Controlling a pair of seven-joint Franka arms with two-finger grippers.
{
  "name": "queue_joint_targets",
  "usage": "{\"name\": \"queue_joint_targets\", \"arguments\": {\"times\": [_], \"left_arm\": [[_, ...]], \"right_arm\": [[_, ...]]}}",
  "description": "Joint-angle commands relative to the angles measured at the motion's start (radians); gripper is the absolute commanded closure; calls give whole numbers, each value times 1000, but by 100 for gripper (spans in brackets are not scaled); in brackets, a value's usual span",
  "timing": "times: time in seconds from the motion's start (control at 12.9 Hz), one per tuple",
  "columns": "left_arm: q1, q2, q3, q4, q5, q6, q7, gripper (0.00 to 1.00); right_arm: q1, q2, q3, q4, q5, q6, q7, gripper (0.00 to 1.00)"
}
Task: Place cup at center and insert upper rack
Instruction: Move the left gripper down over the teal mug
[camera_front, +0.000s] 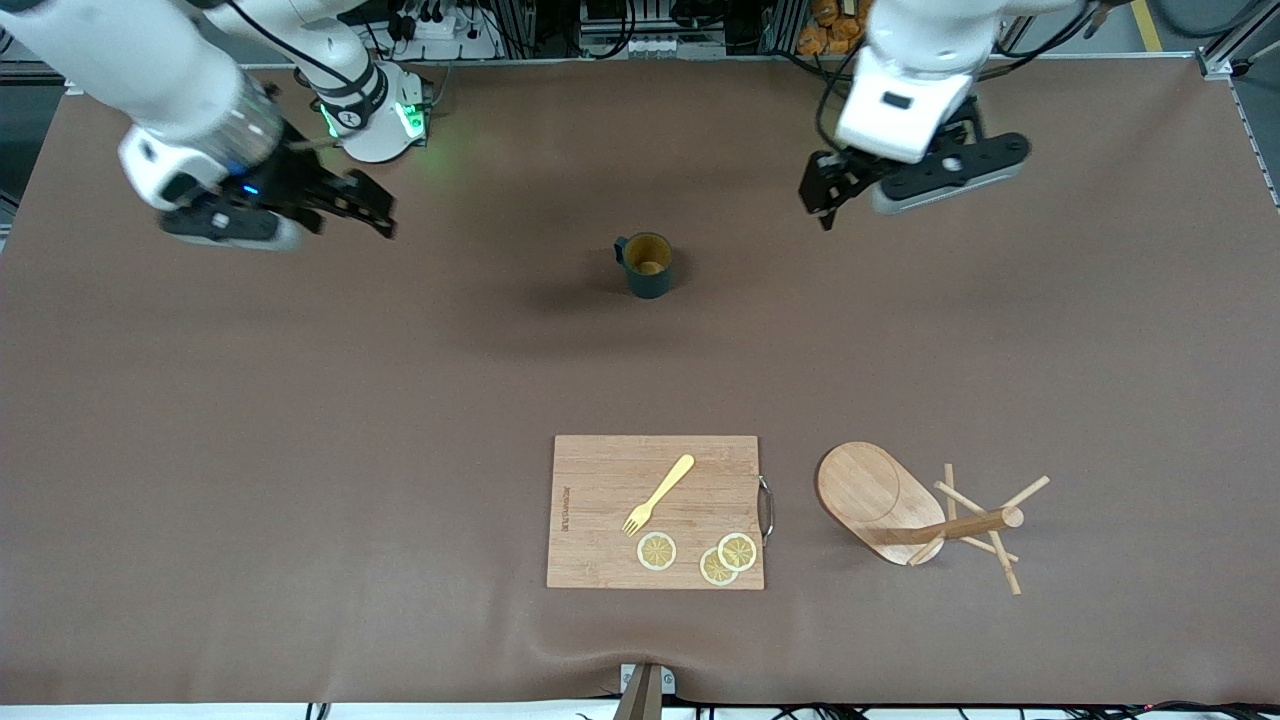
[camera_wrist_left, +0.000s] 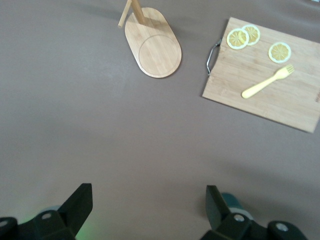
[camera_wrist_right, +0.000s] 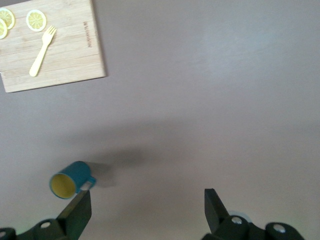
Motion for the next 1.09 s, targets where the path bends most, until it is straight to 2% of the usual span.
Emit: {"name": "queue_joint_targets", "arguments": {"times": [0.0,0.23,0.47,0.54,0.7,0.93,1.01], "left_arm": [[-155,175,-4,115,141,-8,-236,0],[-321,312,3,192,243,-8,-459,0],[-469,398,6,194,341,-8,-663,0],[-519,430,15,194,355,-8,-699,0],[-677,497,101,199,425,-8,-781,0],[-938,577,335,226,423,-16,-953,0],[-985,620,365,258,426,-16,-1004,0]], "right_arm": [[-147,-85,19,-44,-11,-57,-157,0],[-259,-112,16,-72,-13,-67,-305,0],[-267,-103,24,-52,-131,-32,-366,0],[-265,-95,26,-32,-136,-33,-358,0],[-259,-67,32,33,-168,-55,-354,0],[-259,-60,32,40,-186,-87,-326,0],[-264,-61,29,31,-176,-82,-323,0]]}}
